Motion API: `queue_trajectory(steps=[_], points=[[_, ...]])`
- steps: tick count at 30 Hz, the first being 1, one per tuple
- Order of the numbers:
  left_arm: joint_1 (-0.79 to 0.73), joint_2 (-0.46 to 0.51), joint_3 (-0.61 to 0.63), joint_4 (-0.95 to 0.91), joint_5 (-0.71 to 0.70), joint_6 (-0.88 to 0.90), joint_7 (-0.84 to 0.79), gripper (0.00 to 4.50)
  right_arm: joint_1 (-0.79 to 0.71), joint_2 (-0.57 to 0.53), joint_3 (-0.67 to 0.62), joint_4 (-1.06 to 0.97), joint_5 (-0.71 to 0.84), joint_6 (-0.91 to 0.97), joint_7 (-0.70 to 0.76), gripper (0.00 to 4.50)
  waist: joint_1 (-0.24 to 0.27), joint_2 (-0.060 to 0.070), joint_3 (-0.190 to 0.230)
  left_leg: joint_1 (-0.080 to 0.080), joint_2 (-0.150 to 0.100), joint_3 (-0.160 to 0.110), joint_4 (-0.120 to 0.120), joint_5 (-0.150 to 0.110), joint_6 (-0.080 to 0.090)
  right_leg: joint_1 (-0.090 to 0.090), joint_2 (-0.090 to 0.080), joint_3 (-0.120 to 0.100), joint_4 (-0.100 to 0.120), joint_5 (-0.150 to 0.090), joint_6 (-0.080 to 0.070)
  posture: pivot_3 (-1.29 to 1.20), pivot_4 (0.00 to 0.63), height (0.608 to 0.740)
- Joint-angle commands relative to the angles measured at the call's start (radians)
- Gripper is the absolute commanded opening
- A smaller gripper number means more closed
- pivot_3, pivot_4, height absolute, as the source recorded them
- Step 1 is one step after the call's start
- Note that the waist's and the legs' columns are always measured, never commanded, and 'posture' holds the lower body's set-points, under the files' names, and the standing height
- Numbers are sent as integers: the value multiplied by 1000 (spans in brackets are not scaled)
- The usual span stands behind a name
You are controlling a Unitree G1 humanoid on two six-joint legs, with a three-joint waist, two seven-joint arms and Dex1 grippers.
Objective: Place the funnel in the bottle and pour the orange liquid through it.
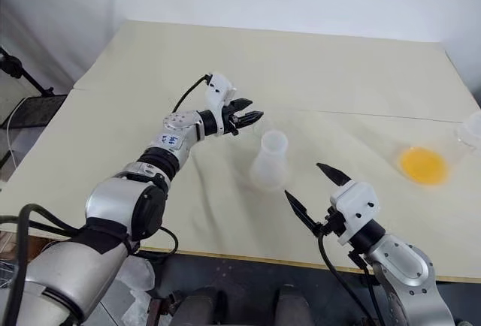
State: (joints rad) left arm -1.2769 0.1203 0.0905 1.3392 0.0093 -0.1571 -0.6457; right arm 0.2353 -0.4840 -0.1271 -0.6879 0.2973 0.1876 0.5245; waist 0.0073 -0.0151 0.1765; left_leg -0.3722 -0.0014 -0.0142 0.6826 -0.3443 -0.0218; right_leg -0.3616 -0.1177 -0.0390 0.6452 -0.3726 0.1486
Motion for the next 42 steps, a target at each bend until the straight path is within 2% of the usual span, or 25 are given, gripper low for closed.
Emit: queue_trajectory(steps=[1,2,12,16,26,27,36,42], points=[[-20,-34,-13,-16,26,-3,72,4147,-1,7,-8,-45,2,-25,-9,4500,3,0,0,0,0,0,0,0,0,0,0,0,0,0,0,0,150,740],[-24,-44,-13,-13,28,8,83,4398,-1,7,-10,-45,3,-25,-8,4500,4,0,0,0,0,0,0,0,0,0,0,0,0,0,0,0,150,740],[-49,-86,2,0,37,47,154,4398,6,5,-26,-55,2,-27,-10,4500,8,0,0,0,0,1,0,0,0,0,0,0,0,0,0,0,150,740],[-50,-94,22,3,35,64,171,3520,4,11,-15,-53,-6,-31,-19,4500,11,0,0,0,0,2,0,0,0,0,0,0,0,0,0,0,150,740],[-54,-115,32,3,40,74,164,308,-15,16,-6,-44,-17,-35,-31,4500,13,0,0,0,0,3,0,0,0,0,0,0,0,0,0,0,150,740],[-54,-116,33,3,40,73,163,133,-16,17,-4,-43,-19,-36,-32,4500,14,0,0,0,0,3,0,0,0,0,0,0,0,0,0,0,150,740],[-39,-79,69,-5,16,60,110,127,-22,38,11,-41,-38,-38,-36,4500,12,0,0,0,0,3,0,0,0,0,0,0,0,0,0,0,150,740],[-38,37,33,-44,29,5,-133,127,-2,49,13,-56,-40,-34,-40,4500,4,0,0,0,0,3,0,0,0,-1,0,-1,1,0,0,0,150,740]])
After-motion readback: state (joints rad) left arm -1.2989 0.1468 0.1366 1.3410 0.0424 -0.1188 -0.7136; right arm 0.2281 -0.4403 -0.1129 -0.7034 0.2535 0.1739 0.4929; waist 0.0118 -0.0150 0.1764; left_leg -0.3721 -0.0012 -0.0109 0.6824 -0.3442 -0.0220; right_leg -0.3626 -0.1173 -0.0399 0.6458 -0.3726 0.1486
